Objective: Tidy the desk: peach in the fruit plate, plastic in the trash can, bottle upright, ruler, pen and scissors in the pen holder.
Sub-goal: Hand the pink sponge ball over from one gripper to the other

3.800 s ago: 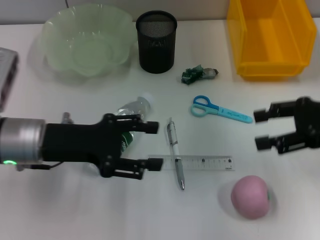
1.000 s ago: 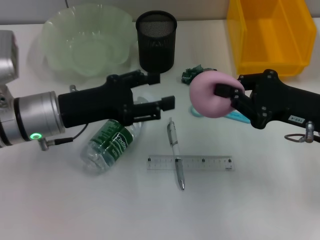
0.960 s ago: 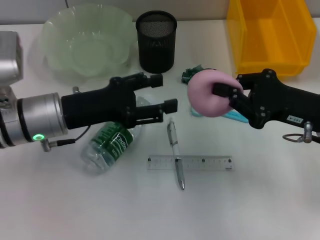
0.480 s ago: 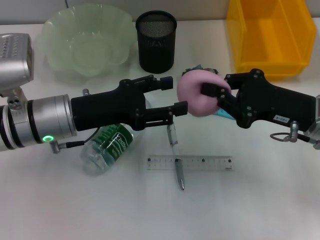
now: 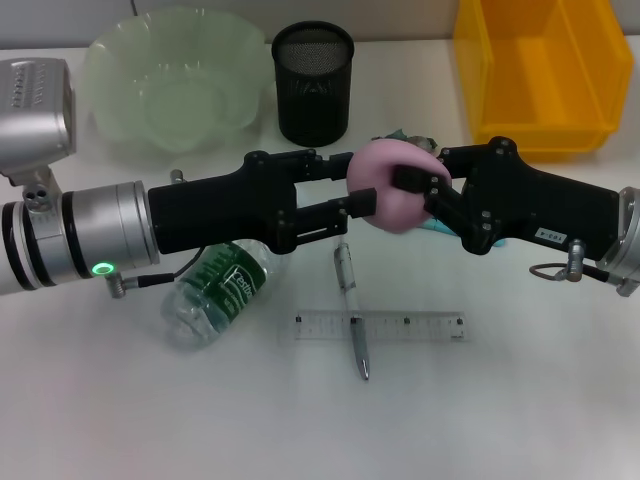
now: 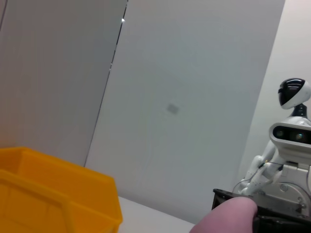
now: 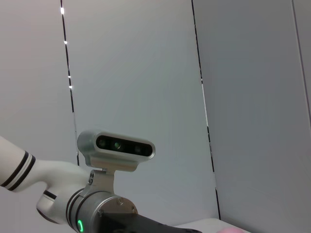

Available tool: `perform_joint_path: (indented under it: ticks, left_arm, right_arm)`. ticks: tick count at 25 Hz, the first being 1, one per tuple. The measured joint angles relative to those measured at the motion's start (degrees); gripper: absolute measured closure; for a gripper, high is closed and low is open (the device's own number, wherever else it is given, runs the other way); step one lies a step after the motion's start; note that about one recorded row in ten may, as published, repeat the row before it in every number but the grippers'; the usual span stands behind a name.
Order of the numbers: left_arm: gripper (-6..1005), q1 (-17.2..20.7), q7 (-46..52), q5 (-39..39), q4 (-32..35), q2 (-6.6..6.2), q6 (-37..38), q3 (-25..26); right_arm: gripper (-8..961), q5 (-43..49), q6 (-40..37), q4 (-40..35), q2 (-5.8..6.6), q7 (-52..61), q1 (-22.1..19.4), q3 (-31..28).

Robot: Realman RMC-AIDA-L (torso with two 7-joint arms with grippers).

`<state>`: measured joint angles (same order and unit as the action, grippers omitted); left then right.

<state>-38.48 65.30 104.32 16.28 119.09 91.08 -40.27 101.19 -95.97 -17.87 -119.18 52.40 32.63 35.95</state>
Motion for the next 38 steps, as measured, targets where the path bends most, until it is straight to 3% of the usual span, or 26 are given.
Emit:
perform_joint_path:
  ticks: [7,27,32,38]
  left_arm:
    - [592,-0.8,0.0,0.0,0.0,0.00,-0.5,-0.2]
    - [879,-1.3,0.1,-0.4,-0.5,0.00,-0.9,0.3]
    - [915,-1.3,0.5,-1.1,-0.6,0.00,-1.0,0.4]
    - [950,-0.8,0.3,-3.1,-0.6,-0.16,-1.8,0.4]
  right_arm:
    - [928,0.1,0.1,0.0,0.00,0.1,0.4,0.0]
    - [929,-0.1,1.7,0.1,-0.13,0.1,0.4,0.0]
    - [844,-0.1,1.6,0.1,-0.24,-0.5,0.1,-0.4]
    - [613,-0.4,1.7,-0.1,-0.27,-0.6,-0.7,-2.1]
